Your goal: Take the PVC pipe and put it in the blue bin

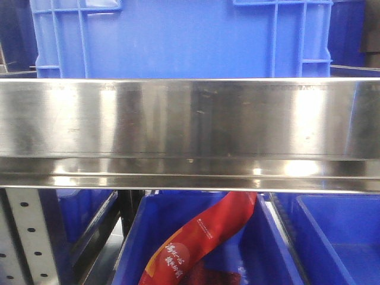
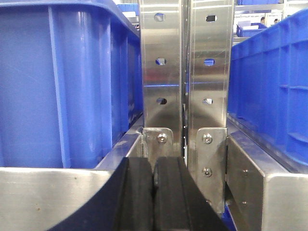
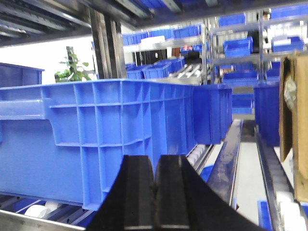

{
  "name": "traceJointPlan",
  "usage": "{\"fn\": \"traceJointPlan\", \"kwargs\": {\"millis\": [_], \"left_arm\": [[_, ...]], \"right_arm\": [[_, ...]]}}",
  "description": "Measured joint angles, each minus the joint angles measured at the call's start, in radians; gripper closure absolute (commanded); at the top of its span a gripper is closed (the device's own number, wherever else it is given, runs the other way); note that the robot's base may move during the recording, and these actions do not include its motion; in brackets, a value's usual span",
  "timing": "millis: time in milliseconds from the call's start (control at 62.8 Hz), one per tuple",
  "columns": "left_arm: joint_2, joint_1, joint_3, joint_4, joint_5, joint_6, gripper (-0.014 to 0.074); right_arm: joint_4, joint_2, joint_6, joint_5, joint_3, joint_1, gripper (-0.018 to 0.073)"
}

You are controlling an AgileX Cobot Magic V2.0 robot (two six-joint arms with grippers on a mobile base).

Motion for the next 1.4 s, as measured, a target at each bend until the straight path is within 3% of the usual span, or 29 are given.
{"fn": "traceJointPlan", "kwargs": {"millis": [143,334,685,1401], "left_arm": [[0.000,0.000,0.000,0.000,0.002,0.000,0.0707],[0.000,0.000,0.000,0.000,0.002,0.000,0.0707],[0.000,0.000,0.000,0.000,0.002,0.000,0.0707],[0.000,0.000,0.000,0.000,0.002,0.000,0.0707]], "right_arm": [[-0.100,-0.006,0.093,0.013,0.000,0.000,0.0722],[-0.140,-0.006,0.116,0.068,0.000,0.000,0.0722],[-0.142,-0.006,0.120,0.107,0.045,0.000,0.0722],[-0.146,-0.006,0.120,0.033,0.085,0.000,0.0722]]}}
